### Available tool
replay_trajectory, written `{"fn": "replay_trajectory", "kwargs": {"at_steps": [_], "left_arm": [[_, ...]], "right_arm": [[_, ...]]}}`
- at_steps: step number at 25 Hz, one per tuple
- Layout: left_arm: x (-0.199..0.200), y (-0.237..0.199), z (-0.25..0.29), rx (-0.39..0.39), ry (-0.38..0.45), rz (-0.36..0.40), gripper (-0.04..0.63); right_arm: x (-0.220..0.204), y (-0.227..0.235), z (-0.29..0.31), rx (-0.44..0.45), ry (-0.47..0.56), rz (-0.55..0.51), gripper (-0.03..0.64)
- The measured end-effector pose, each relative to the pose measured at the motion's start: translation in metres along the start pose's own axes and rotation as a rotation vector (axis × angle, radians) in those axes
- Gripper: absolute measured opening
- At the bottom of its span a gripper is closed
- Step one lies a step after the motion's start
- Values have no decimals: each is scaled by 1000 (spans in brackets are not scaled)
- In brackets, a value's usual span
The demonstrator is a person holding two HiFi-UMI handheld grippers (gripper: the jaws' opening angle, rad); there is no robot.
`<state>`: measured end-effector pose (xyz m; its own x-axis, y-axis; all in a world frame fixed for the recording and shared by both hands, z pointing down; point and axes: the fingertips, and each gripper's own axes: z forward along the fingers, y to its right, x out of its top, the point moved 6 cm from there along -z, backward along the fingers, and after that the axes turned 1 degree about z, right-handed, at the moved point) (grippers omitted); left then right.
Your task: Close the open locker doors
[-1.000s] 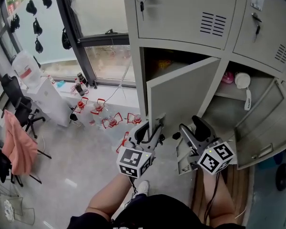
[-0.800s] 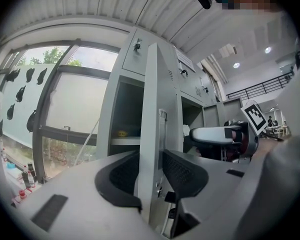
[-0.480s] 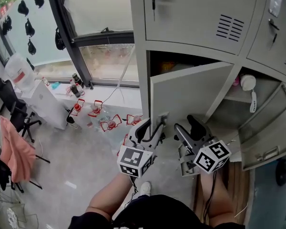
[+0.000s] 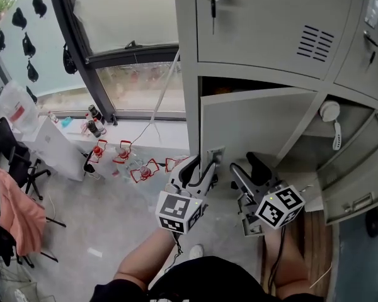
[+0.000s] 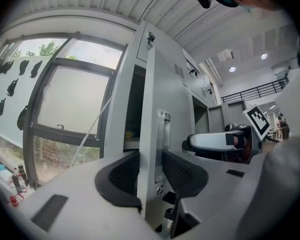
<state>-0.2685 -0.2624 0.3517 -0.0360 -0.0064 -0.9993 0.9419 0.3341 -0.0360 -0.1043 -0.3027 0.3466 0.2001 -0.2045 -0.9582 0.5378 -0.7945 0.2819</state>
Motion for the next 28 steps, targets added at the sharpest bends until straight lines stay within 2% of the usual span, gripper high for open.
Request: {"fn": "replay_trajectory", "kwargs": {"at_steps": [11, 28], "left_arm": [[-2, -25, 6, -6, 15, -6, 160], [-3, -36, -10, -79, 13, -40, 178]], "right_arm": [[1, 8, 18, -42, 17, -4, 264], [1, 11, 38, -108, 43, -5, 268]]}}
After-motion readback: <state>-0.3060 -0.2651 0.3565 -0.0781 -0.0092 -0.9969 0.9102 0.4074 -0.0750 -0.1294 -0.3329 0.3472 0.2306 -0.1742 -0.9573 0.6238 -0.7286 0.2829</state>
